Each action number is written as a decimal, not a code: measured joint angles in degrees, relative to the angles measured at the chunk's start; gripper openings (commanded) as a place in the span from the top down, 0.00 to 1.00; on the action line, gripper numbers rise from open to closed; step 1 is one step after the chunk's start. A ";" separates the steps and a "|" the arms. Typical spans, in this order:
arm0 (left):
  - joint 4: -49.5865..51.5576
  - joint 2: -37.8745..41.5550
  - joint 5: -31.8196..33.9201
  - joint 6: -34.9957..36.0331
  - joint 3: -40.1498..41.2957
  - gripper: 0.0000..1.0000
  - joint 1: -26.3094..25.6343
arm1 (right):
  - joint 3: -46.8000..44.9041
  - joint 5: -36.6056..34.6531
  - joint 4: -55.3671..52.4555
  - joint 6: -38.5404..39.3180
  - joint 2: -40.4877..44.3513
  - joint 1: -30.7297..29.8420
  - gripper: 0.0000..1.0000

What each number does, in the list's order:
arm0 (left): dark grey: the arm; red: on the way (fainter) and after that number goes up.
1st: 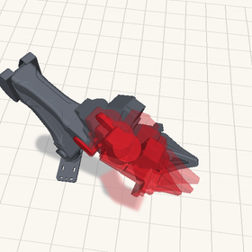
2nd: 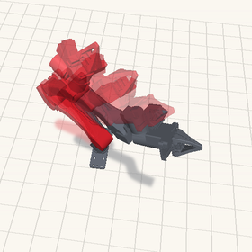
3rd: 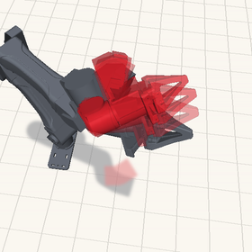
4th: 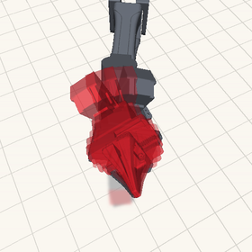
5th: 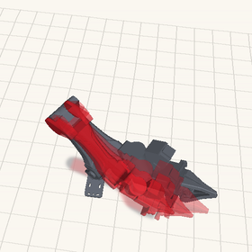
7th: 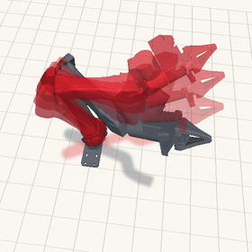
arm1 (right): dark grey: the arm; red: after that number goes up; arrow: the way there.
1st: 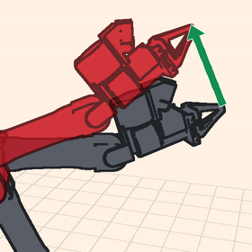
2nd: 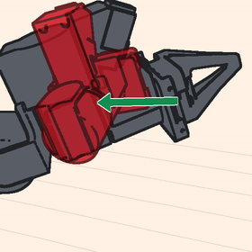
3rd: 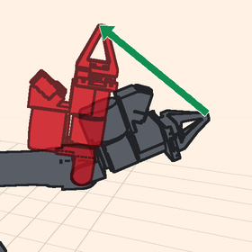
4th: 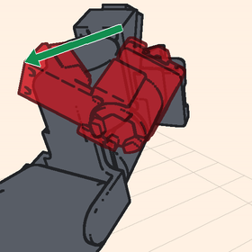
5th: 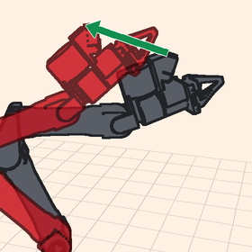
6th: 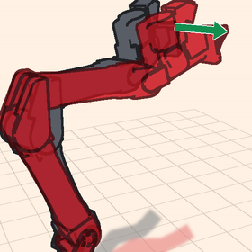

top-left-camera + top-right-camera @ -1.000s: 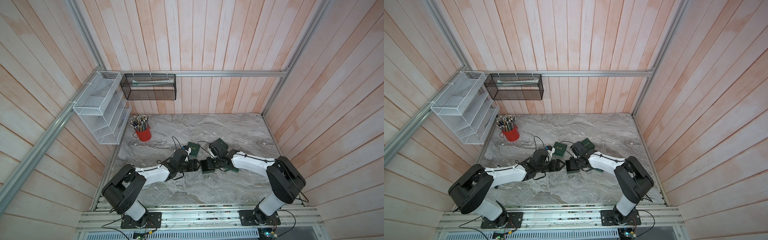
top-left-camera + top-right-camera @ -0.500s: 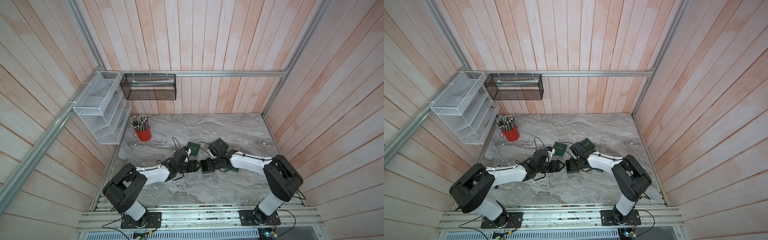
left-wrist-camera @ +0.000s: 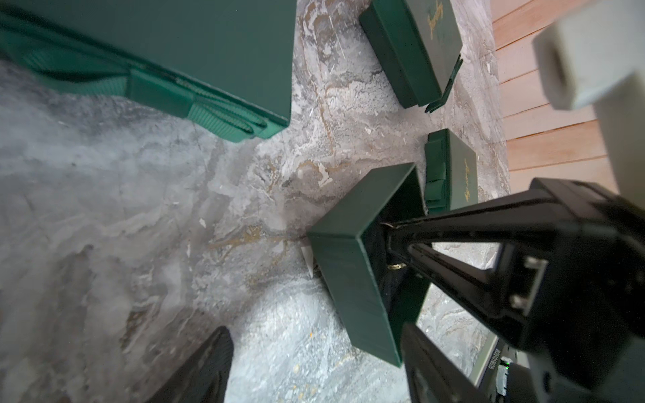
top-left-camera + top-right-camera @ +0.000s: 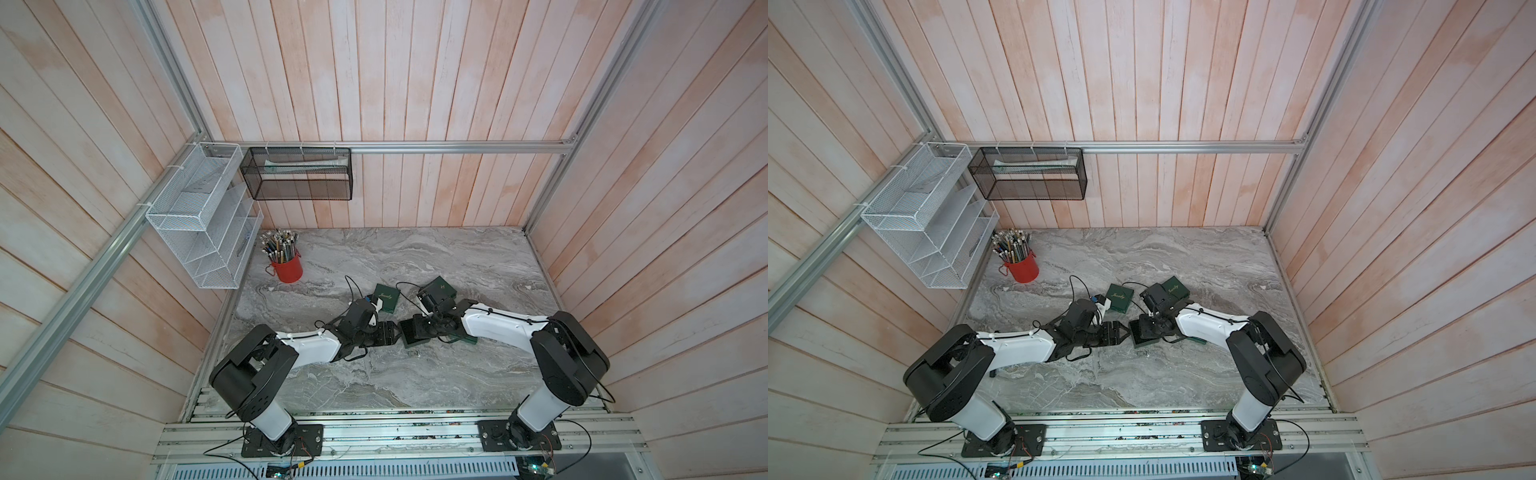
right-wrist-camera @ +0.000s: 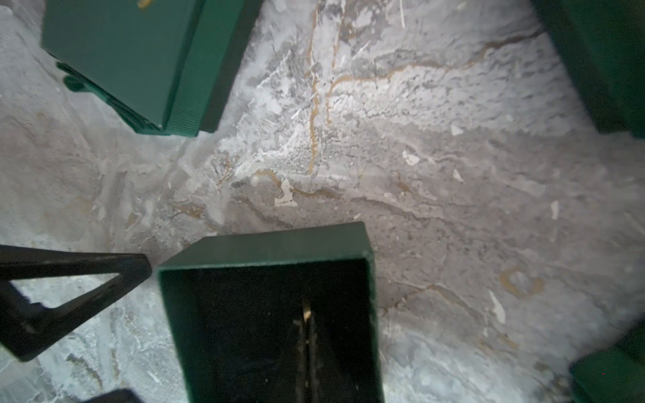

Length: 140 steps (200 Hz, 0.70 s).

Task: Take the rings out of the lift-off lid box
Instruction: Pick up the jewelry box from the center of the board.

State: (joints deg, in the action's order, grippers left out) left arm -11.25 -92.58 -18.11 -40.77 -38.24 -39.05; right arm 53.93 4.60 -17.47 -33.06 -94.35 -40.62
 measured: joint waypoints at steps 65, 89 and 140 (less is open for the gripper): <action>-0.39 -1.99 -1.18 -0.02 -2.27 0.22 0.00 | -2.10 2.91 4.02 -2.14 4.24 0.74 1.00; -0.76 -2.14 -1.18 -0.04 -2.86 0.24 0.00 | -3.72 4.48 5.46 -3.10 4.68 1.42 1.00; -2.25 -4.87 -1.84 -0.66 -4.31 0.27 0.37 | -6.12 7.26 7.96 -4.87 5.16 2.93 1.00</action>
State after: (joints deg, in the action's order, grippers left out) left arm -13.50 -97.45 -19.94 -41.43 -42.54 -38.68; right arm 47.81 11.86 -9.52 -37.93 -89.19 -37.69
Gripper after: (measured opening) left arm 0.733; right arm 0.045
